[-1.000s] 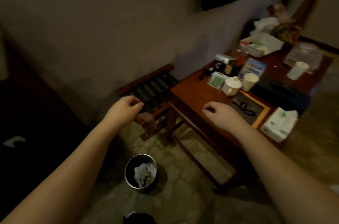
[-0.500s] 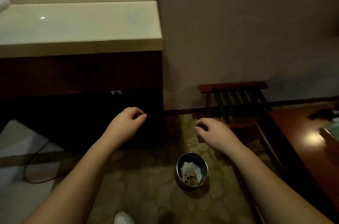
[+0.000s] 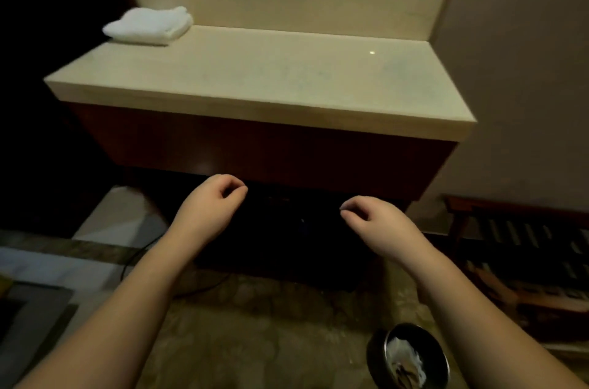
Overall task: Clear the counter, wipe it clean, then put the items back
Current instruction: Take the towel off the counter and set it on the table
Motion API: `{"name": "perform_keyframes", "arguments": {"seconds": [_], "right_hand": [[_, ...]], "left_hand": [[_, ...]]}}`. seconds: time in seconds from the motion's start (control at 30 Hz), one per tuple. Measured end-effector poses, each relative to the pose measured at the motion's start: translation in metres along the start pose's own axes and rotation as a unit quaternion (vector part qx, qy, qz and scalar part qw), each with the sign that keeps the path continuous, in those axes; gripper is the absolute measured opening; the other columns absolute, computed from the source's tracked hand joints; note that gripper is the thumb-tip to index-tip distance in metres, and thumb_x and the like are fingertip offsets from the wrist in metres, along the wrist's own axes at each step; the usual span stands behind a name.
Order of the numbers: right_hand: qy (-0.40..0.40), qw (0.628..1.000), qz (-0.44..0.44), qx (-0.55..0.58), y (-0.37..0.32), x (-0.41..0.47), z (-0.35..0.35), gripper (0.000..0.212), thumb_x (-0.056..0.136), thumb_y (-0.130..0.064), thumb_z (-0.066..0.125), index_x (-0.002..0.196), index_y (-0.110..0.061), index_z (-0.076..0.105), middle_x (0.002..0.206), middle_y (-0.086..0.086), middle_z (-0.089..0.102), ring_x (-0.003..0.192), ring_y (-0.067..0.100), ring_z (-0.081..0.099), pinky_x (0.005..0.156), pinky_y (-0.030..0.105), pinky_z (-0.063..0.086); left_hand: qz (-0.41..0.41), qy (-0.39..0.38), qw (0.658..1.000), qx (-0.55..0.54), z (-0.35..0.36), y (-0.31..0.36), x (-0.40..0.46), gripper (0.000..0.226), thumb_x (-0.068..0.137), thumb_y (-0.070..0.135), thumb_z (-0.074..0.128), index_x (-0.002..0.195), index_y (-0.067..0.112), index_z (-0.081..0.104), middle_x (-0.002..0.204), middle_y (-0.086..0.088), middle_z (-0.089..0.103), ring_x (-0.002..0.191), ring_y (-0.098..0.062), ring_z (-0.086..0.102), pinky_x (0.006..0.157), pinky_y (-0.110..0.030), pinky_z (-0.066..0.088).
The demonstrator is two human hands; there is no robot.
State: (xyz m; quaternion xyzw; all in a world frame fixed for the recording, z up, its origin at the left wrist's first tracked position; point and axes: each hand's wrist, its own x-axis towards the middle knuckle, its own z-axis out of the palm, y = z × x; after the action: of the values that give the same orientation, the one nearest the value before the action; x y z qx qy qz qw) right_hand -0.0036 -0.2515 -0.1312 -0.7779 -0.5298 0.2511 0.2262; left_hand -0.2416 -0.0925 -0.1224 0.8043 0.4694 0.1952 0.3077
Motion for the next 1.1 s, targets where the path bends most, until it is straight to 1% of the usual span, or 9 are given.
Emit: {"name": "perform_keyframes", "arguments": {"seconds": [0.13, 0.33, 0.5, 0.67, 0.73, 0.83, 0.93, 1.03, 1.1], "right_hand": [[-0.003, 0.999, -0.036, -0.017, -0.063, 0.043, -0.004, 0.023, 0.097, -0.038, 0.05, 0.118, -0.033, 0.06, 0.108, -0.018, 0.059, 0.098, 0.0, 0.056, 0.08, 0.02, 0.048], [0.039, 0.986, -0.135, -0.091, -0.138, 0.109, -0.015, 0.023, 0.095, -0.037, 0.052, 0.113, -0.028, 0.064, 0.115, -0.01, 0.065, 0.107, 0.01, 0.057, 0.087, 0.027, 0.044], [0.03, 0.976, -0.183, -0.114, -0.199, 0.174, -0.038, 0.023, 0.095, -0.032, 0.051, 0.112, -0.024, 0.065, 0.108, -0.006, 0.066, 0.094, 0.013, 0.057, 0.078, 0.025, 0.04], [0.009, 0.981, -0.167, -0.094, -0.235, 0.26, -0.051, 0.025, 0.095, -0.034, 0.05, 0.112, -0.022, 0.064, 0.102, -0.007, 0.063, 0.092, 0.013, 0.06, 0.077, 0.027, 0.043], [-0.008, 0.988, -0.149, -0.048, -0.246, 0.305, -0.049, 0.025, 0.093, -0.033, 0.051, 0.109, -0.02, 0.065, 0.102, -0.004, 0.067, 0.089, 0.013, 0.064, 0.076, 0.029, 0.05], [-0.015, 0.993, -0.112, 0.016, -0.264, 0.373, -0.043, 0.024, 0.092, -0.031, 0.053, 0.105, -0.015, 0.066, 0.102, 0.003, 0.069, 0.093, 0.02, 0.066, 0.075, 0.033, 0.053], [-0.006, 0.996, -0.085, 0.012, -0.285, 0.429, -0.04, 0.029, 0.091, -0.036, 0.051, 0.098, -0.011, 0.065, 0.097, 0.008, 0.07, 0.088, 0.028, 0.066, 0.077, 0.037, 0.054], [0.01, 0.996, -0.085, -0.013, -0.304, 0.475, -0.037, 0.029, 0.093, -0.036, 0.047, 0.084, -0.012, 0.059, 0.081, 0.008, 0.063, 0.074, 0.026, 0.058, 0.065, 0.032, 0.048], [0.01, 0.997, -0.073, -0.01, -0.313, 0.5, -0.033, 0.026, 0.093, -0.034, 0.046, 0.082, -0.012, 0.056, 0.071, 0.003, 0.056, 0.064, 0.021, 0.052, 0.05, 0.026, 0.036]], "left_hand": [[-0.009, 0.056, 0.998, -0.004, -0.053, -0.025, 0.023, 0.01, 0.094, 0.029, 0.057, 0.095, 0.026, 0.066, 0.1, 0.005, 0.063, 0.092, -0.011, 0.058, 0.076, -0.029, 0.043], [-0.033, 0.14, 0.989, 0.022, -0.127, -0.043, 0.062, 0.012, 0.093, 0.029, 0.057, 0.093, 0.023, 0.067, 0.091, 0.006, 0.064, 0.087, -0.014, 0.06, 0.073, -0.029, 0.043], [-0.037, 0.189, 0.981, 0.035, -0.175, -0.051, 0.105, 0.014, 0.092, 0.027, 0.058, 0.092, 0.018, 0.068, 0.084, 0.001, 0.066, 0.081, -0.018, 0.061, 0.074, -0.032, 0.047], [-0.037, 0.199, 0.975, 0.085, -0.211, -0.06, 0.172, 0.012, 0.092, 0.031, 0.056, 0.094, 0.024, 0.065, 0.081, 0.013, 0.058, 0.08, -0.011, 0.055, 0.069, -0.028, 0.041], [-0.055, 0.199, 0.976, 0.076, -0.224, -0.066, 0.203, 0.013, 0.092, 0.031, 0.055, 0.095, 0.023, 0.065, 0.082, 0.008, 0.061, 0.075, -0.012, 0.057, 0.064, -0.029, 0.045], [-0.079, 0.196, 0.975, 0.069, -0.241, -0.075, 0.253, 0.016, 0.092, 0.031, 0.054, 0.098, 0.021, 0.065, 0.088, 0.0, 0.065, 0.078, -0.016, 0.06, 0.07, -0.033, 0.05], [-0.096, 0.189, 0.973, 0.09, -0.254, -0.086, 0.306, 0.014, 0.091, 0.029, 0.054, 0.097, 0.021, 0.065, 0.089, -0.002, 0.065, 0.078, -0.017, 0.061, 0.067, -0.033, 0.05], [-0.117, 0.185, 0.969, 0.114, -0.263, -0.097, 0.355, 0.017, 0.09, 0.029, 0.055, 0.101, 0.02, 0.063, 0.095, -0.002, 0.063, 0.081, -0.017, 0.06, 0.072, -0.037, 0.051], [-0.138, 0.174, 0.968, 0.117, -0.264, -0.103, 0.381, 0.02, 0.091, 0.029, 0.054, 0.106, 0.018, 0.061, 0.097, -0.003, 0.062, 0.085, -0.019, 0.059, 0.076, -0.039, 0.052]]}}
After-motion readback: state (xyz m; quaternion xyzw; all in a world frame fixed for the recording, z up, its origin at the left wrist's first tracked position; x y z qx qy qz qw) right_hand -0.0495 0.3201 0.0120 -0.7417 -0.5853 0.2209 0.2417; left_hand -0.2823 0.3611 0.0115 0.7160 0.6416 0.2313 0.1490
